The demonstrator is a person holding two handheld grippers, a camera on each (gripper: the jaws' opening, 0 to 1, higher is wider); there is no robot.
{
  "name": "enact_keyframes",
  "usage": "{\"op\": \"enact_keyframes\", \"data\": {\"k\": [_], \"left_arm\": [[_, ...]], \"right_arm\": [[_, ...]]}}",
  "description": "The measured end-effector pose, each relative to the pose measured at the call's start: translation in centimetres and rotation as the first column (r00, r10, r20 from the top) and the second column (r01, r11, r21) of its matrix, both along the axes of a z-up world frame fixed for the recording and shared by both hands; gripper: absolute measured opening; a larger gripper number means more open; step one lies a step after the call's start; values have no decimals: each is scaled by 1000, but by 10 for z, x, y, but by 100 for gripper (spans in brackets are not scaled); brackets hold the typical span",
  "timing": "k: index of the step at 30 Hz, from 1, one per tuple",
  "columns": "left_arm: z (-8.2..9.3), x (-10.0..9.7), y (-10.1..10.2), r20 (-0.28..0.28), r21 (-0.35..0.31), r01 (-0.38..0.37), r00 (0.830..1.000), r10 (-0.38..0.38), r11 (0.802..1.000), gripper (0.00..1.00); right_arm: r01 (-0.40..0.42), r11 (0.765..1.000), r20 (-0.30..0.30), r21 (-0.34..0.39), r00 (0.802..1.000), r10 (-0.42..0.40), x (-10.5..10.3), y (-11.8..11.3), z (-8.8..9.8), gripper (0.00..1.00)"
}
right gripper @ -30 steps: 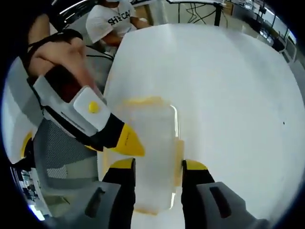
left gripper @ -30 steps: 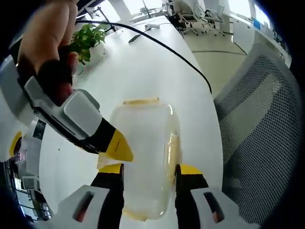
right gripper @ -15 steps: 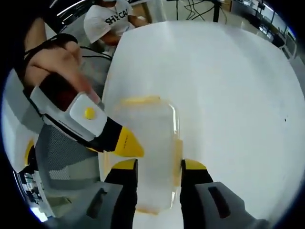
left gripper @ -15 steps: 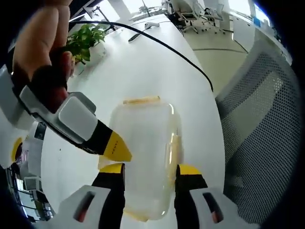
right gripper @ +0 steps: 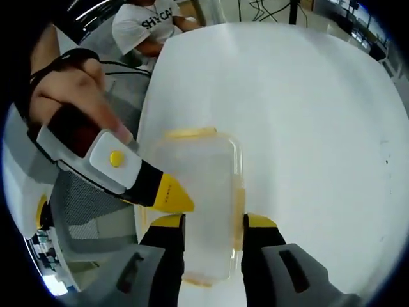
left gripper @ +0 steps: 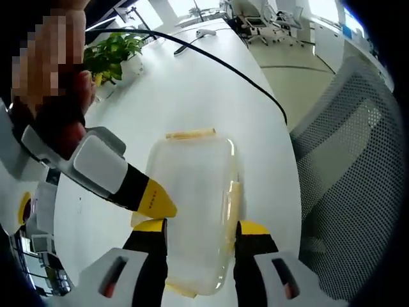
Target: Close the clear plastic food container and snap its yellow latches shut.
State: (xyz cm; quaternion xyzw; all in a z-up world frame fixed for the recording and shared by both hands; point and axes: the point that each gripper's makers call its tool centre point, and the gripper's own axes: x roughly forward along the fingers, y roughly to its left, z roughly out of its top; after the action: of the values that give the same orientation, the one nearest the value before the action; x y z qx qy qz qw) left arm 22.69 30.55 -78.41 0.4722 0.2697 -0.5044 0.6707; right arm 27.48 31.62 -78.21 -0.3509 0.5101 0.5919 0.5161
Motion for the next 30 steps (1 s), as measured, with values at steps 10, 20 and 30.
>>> {"op": "enact_keyframes", "data": {"k": [10,20,30], "left_arm": [[1,-2,-1,12,4,7,1000,-7,1000,36],[2,-2,0,7,15,16,1000,-16,1000,36],[2,-8,0,-59,30,47,997,-45,998,44]], "right_arm": [[9,1000,11,14,1000,-9,-1,-3,1,32],[-5,999,109,43,994,0,-3,-4,4,33],[42,989,176,142,982,-67,-3,-5,7,32]]}}
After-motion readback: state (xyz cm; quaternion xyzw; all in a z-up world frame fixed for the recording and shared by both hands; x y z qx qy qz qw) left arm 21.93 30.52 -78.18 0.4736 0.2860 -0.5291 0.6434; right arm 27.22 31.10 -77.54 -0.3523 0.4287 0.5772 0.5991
